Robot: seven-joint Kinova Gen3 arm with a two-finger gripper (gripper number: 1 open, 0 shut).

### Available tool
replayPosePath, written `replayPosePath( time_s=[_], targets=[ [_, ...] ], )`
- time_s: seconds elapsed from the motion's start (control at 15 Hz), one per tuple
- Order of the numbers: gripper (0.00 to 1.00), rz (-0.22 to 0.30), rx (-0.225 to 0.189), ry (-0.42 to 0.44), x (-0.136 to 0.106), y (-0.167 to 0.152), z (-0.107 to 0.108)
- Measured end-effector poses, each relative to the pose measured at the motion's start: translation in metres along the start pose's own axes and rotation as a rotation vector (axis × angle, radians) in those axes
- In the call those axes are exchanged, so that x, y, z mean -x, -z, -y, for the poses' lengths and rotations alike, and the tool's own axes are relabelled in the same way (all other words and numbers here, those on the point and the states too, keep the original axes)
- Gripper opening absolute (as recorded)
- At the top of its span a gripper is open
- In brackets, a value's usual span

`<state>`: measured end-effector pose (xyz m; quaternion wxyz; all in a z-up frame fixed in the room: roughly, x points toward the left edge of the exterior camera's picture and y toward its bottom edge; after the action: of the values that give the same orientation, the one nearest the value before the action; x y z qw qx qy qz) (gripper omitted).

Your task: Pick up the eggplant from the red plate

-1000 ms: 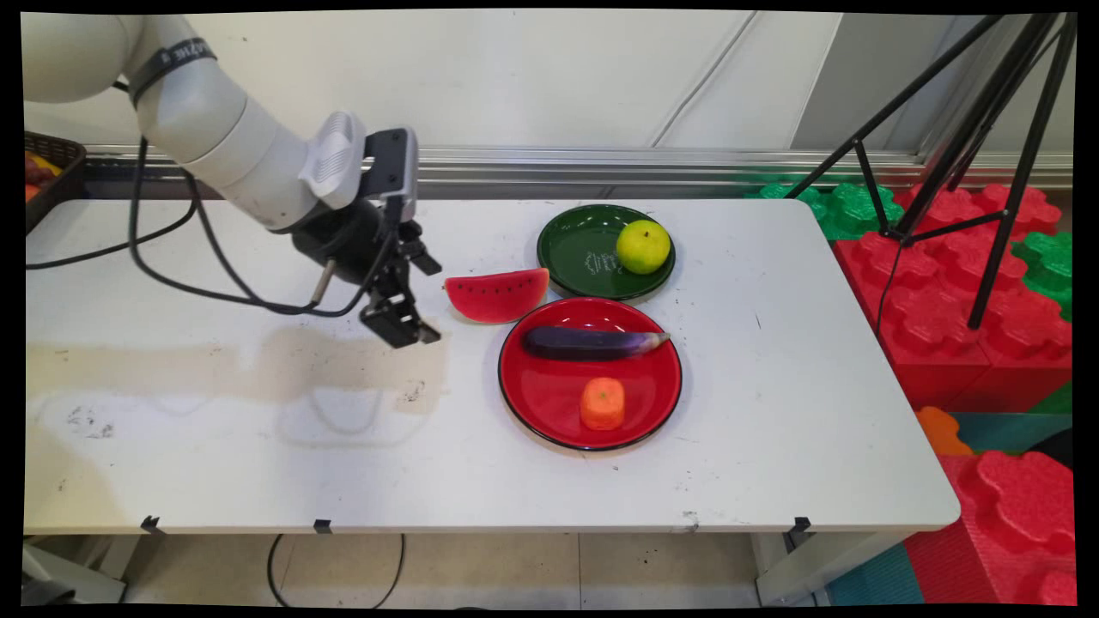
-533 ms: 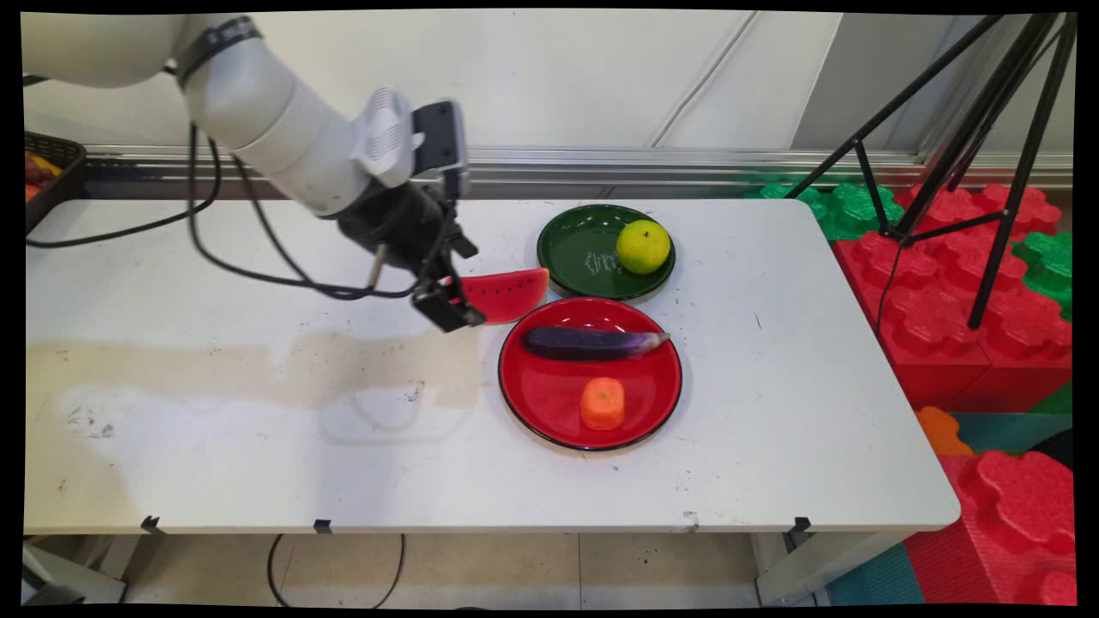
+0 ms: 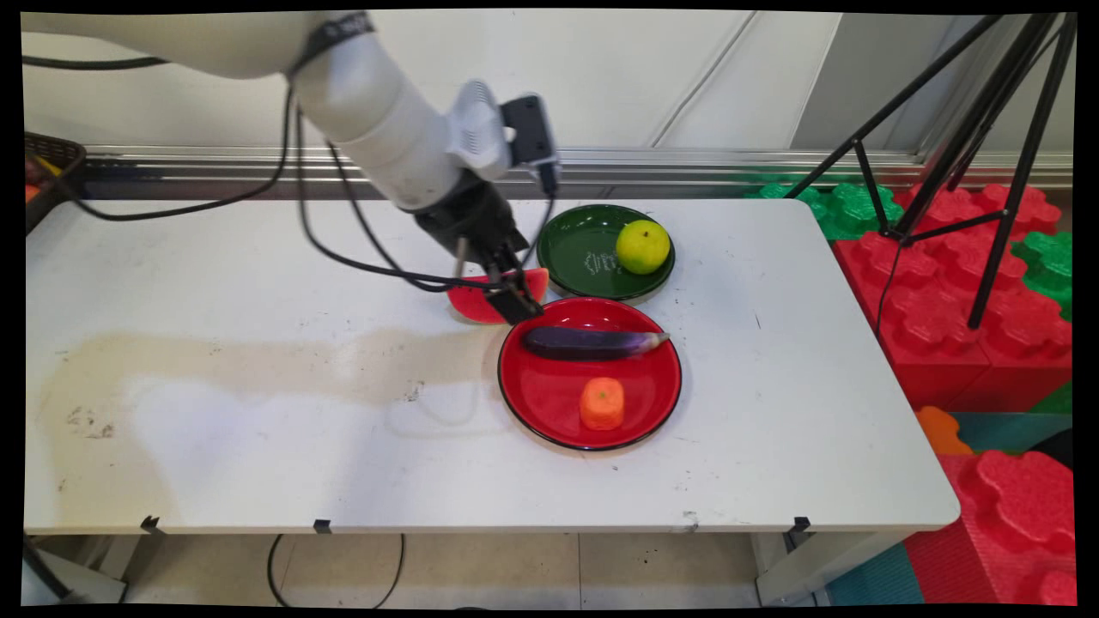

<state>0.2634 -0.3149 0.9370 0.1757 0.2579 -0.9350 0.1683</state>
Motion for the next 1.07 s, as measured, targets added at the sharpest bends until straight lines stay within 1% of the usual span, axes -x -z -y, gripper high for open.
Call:
replayPosePath(
  time_s=[0.2,0.27,0.4,0.53,0.8,1.07],
  targets=[
    [1.00,0.038,-0.001,0.003,-0.022,-0.023,-0.001],
    [1.00,0.057,0.004,0.005,-0.031,-0.036,-0.001],
    [1.00,0.076,0.011,0.007,-0.038,-0.050,-0.001],
    [1.00,0.102,0.025,0.008,-0.046,-0.070,-0.001],
    [1.00,0.145,0.054,0.004,-0.057,-0.108,-0.001],
    [1.00,0.178,0.072,0.003,-0.060,-0.138,0.000]
  ],
)
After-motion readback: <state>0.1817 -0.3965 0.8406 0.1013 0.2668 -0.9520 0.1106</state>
